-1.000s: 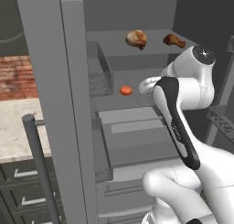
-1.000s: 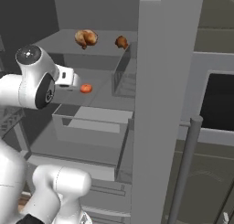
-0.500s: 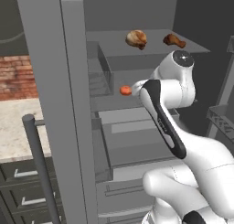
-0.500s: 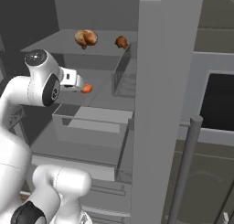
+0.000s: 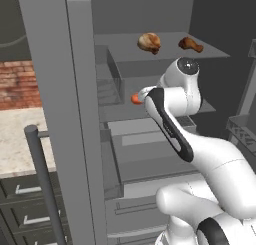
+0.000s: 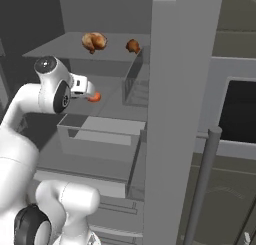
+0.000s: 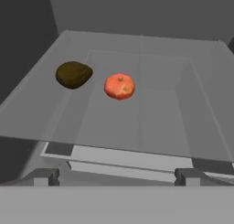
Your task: Gather the avocado and squash from the fridge and place them on a tray on the dining counter. Then gather the chicken drumsticks from the fridge and place them on the other tray.
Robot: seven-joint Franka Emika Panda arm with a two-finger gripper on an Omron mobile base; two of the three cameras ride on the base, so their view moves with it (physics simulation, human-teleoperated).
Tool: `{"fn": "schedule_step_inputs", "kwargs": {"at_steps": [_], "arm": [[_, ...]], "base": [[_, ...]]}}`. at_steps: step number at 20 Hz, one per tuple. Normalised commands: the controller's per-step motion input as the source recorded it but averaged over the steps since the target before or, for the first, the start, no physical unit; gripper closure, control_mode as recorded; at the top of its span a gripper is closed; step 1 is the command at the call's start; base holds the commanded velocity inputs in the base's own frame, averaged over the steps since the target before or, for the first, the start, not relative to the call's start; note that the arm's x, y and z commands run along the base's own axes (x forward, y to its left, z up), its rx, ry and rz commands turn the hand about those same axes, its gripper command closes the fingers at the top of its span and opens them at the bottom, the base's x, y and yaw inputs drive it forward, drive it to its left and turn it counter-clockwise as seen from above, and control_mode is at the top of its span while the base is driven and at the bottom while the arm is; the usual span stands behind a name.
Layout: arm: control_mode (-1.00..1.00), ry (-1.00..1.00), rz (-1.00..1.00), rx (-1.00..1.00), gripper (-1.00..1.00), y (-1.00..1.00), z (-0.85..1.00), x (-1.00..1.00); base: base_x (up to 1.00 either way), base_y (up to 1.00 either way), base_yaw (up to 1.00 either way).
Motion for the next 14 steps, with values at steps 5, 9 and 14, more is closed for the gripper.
{"fn": "schedule_step_inputs", "kwargs": {"at_steps": [5, 9, 14], "arm": [[-1.0, 0.02, -0.02, 0.0, -1.0, 0.0, -0.07, 0.37], [-1.0, 0.04, -0.01, 0.0, -1.0, 0.0, -0.16, 0.38], [-1.0, 0.03, -0.01, -0.01, -1.0, 0.01, -0.22, 0.38]], "base": [[0.0, 0.0, 0.0], [0.0, 0.0, 0.0], [0.0, 0.0, 0.0]]}}
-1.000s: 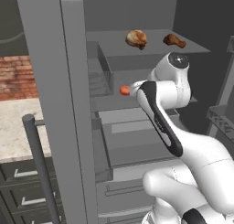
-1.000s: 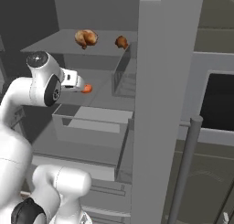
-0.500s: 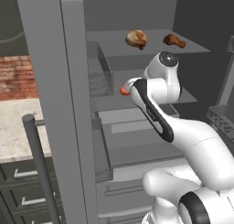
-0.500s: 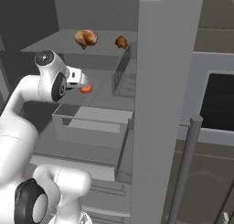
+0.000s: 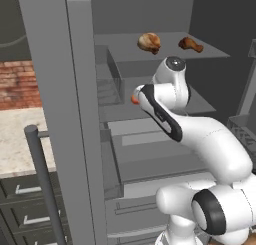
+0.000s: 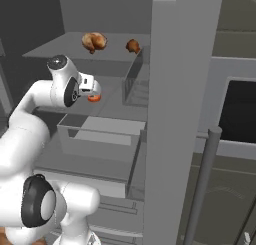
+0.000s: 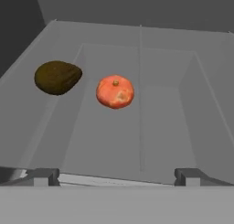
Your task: Gather the avocado and squash from the fridge and place them on a tray on the dining counter. Then gather the chicken drumsticks from the fridge and place them on the other tray.
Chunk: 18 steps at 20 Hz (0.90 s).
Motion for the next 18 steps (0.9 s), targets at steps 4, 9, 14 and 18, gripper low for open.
{"fn": "schedule_step_inputs", "kwargs": {"at_steps": [4, 9, 14, 18], "arm": [[-1.0, 0.03, -0.01, -0.01, -1.0, 0.01, -0.23, 0.4], [-1.0, 0.0, 0.0, -0.03, -1.0, 0.08, -0.28, 0.35], [-1.0, 0.0, 0.0, -0.01, -1.0, 0.09, -0.22, 0.31], [-1.0, 0.01, 0.0, 0.0, -1.0, 0.01, -0.15, 0.32]], "base": [[0.0, 0.0, 0.0], [0.0, 0.0, 0.0], [0.0, 0.0, 0.0], [0.0, 0.0, 0.0]]}}
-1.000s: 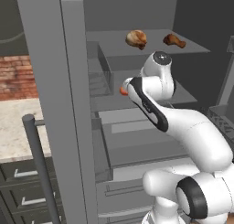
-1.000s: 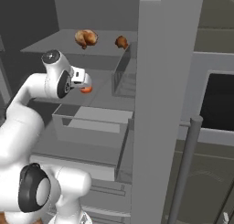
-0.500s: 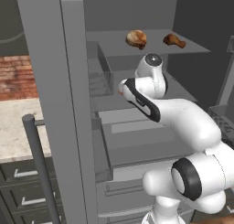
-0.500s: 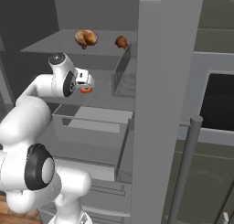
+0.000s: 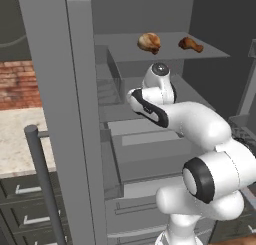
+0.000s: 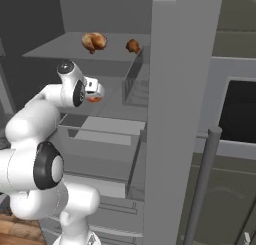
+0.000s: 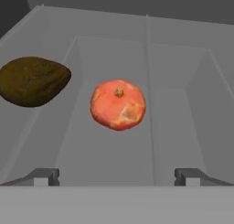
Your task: Gather the avocado and squash from the fridge and place them on a tray on the dining counter. Then gather the chicken drumsticks from the fridge and place them on the other tray.
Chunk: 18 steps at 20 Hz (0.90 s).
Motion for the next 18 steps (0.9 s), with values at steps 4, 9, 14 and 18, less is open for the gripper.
{"fn": "schedule_step_inputs", "kwargs": {"at_steps": [4, 9, 14, 18], "arm": [[-1.0, 0.02, 0.0, 0.0, -1.0, 0.0, -0.08, 0.37], [-1.0, 0.03, 0.0, 0.0, -1.0, 0.0, -0.09, 0.39], [-1.0, 0.03, 0.0, 0.0, -1.0, 0.0, -0.14, 0.34], [-1.0, 0.03, 0.0, 0.0, -1.0, 0.0, -0.18, 0.29]], "base": [[0.0, 0.0, 0.0], [0.0, 0.0, 0.0], [0.0, 0.0, 0.0], [0.0, 0.0, 0.0]]}}
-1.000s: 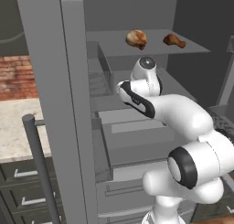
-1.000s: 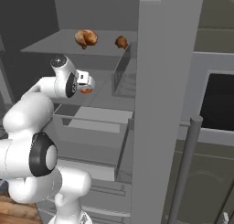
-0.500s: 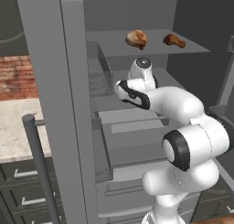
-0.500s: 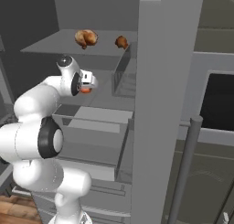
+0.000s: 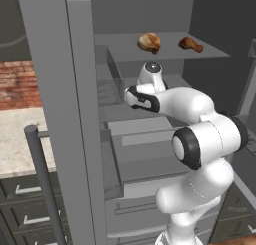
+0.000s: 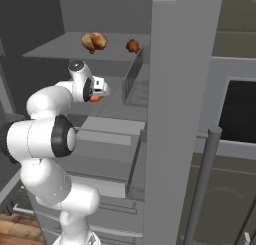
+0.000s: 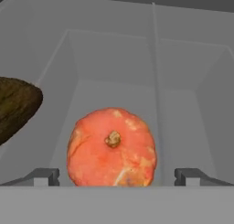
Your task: Gather the avocado and squash from the fridge and place them on a tray on the dining counter. Then gather the chicken drumsticks from the fridge and place them on the other tray.
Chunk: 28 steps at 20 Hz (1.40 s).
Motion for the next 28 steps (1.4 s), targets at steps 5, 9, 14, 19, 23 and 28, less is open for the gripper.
{"fn": "schedule_step_inputs", "kwargs": {"at_steps": [5, 9, 14, 19, 23, 28], "arm": [[-1.0, 0.02, 0.0, 0.0, -1.0, 0.01, -0.19, 0.13], [-1.0, 0.0, 0.0, 0.0, -1.0, 0.06, -0.18, 0.02], [-1.0, 0.0, 0.0, -0.01, -1.0, 0.07, -0.22, 0.0], [-1.0, 0.01, 0.0, -0.03, 1.0, 0.08, -0.26, 0.0], [-1.0, 0.0, 0.0, 0.0, 1.0, 0.05, -0.08, -0.02], [-1.0, -0.05, 0.0, 0.0, 1.0, 0.0, 0.03, -0.48]], "base": [[0.0, 0.0, 0.0], [0.0, 0.0, 0.0], [0.0, 0.0, 0.0], [0.0, 0.0, 0.0], [0.0, 0.0, 0.0], [0.0, 0.0, 0.0]]}}
